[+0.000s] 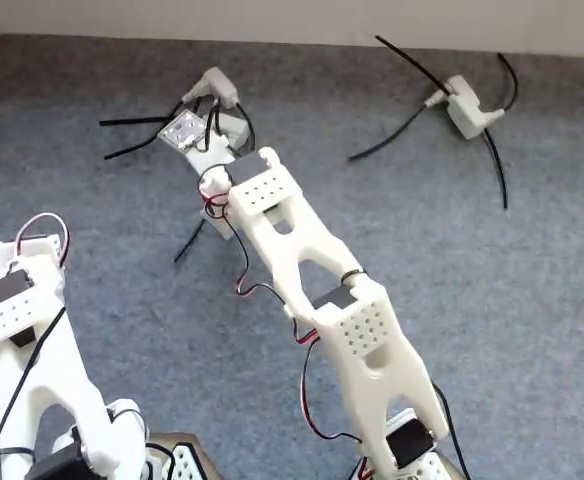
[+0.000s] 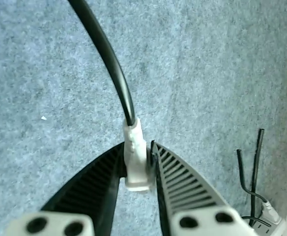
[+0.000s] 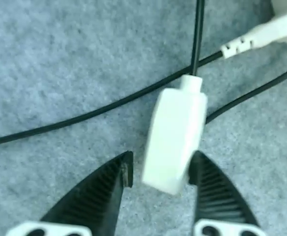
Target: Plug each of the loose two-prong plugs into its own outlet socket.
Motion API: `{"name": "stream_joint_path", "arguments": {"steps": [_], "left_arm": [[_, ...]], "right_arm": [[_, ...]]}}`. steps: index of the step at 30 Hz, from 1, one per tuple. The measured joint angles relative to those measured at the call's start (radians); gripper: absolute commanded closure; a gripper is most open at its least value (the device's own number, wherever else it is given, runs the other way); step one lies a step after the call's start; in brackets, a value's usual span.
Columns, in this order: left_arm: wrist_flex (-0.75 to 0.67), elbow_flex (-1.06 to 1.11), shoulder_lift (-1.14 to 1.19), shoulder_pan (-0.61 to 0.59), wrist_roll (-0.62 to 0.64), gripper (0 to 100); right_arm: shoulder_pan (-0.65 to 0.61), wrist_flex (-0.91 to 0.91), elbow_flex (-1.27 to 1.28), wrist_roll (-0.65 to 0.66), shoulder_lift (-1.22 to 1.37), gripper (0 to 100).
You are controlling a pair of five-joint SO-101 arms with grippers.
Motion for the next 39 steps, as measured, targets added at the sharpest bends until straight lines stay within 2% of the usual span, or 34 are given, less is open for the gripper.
{"name": "stream_joint_path", "arguments": {"steps": [5,9,12,18,22,29,39], "left_arm": [[0.000,0.003,0.000,0.020,0.000,99],[0.000,0.003,0.000,0.048,0.000,99],[0.000,0.003,0.000,0.048,0.000,99],[0.000,0.003,0.000,0.048,0.000,99],[0.000,0.003,0.000,0.048,0.000,99],[0.000,0.003,0.000,0.048,0.000,99],[0.000,0.003,0.000,0.048,0.000,99]], "right_arm": [[0.035,0.003,0.002,-0.005,0.005,95.1],[0.060,0.071,-0.031,-0.072,0.005,97.4],[0.077,0.166,-0.110,-0.107,-0.003,97.4],[0.083,0.470,-0.359,-0.126,-0.097,97.6],[0.104,0.514,-0.417,-0.193,-0.193,97.6],[0.120,0.516,-0.121,-0.288,-0.451,97.6],[0.041,0.508,0.362,-0.356,-1.013,97.5]]}}
